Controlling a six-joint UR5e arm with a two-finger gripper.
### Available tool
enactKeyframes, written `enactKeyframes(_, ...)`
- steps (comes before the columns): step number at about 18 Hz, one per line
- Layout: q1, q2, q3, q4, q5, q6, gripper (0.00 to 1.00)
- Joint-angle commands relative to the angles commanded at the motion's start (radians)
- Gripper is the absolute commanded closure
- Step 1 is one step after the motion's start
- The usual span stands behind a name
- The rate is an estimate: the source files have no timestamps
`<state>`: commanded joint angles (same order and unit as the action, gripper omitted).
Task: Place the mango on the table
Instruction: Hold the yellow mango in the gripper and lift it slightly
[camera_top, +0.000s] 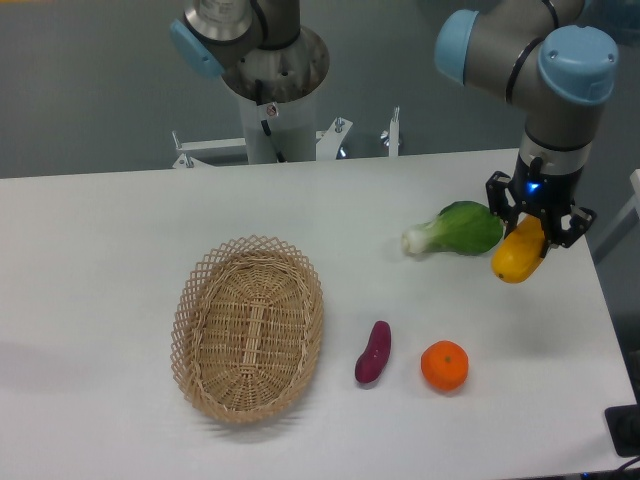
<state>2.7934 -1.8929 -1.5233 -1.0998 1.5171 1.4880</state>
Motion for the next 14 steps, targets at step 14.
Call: enactKeyframes(14, -0.002, 0.003, -0.102, 0.089, 0.037, 0.015, 0.5)
